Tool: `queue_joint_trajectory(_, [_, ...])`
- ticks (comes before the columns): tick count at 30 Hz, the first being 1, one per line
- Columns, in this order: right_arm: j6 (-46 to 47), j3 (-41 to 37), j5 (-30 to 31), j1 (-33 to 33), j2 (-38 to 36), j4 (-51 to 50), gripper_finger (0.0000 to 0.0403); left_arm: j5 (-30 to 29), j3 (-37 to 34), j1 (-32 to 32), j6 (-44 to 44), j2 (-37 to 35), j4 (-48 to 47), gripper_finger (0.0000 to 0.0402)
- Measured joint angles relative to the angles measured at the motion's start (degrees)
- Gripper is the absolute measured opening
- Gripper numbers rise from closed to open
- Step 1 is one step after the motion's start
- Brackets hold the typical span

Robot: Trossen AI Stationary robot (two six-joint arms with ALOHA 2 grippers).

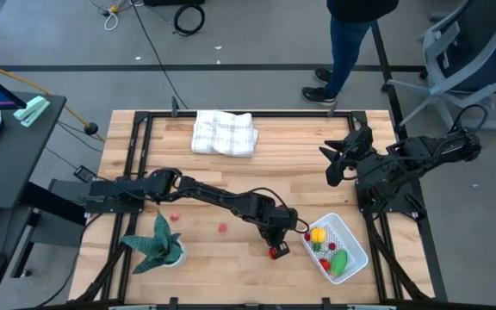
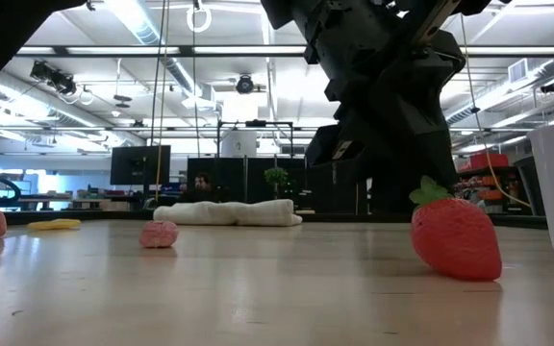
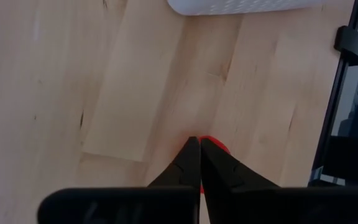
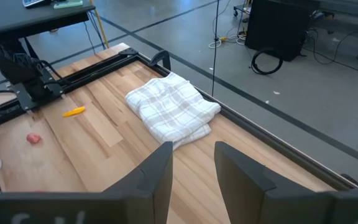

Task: Pick and placing Produce into tupperware
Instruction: Put the strawberry into the white bin

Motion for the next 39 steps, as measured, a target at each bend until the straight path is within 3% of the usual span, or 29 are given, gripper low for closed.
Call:
queue_joint_trajectory(8, [-0.01,0.0,0.0,-0.01,0.0,0.0,0.0128,0.87,0.29,0.2,0.29,-0.24,1.76,0.0003])
queue_joint_trajectory(14, [-3.01,0.04,2.55,-0.02,-1.01,-5.46,0.0128,1.35,6.03,0.96,3.01,-0.48,1.08,0.0001])
queue_joint_trajectory(24, [14.04,0.04,4.07,-0.02,-5.79,-19.65,0.0128,-0.82,19.27,3.54,15.07,-0.55,6.03,0.0001])
queue_joint_trajectory(30, [16.96,0.04,3.61,-0.02,-6.28,-20.01,0.0128,-0.83,18.74,4.51,16.72,1.11,14.68,0.0001])
queue_joint_trajectory(39, [17.06,0.04,3.58,-0.02,-6.25,-19.68,0.0128,-0.15,18.65,4.42,18.55,7.66,19.88,0.0])
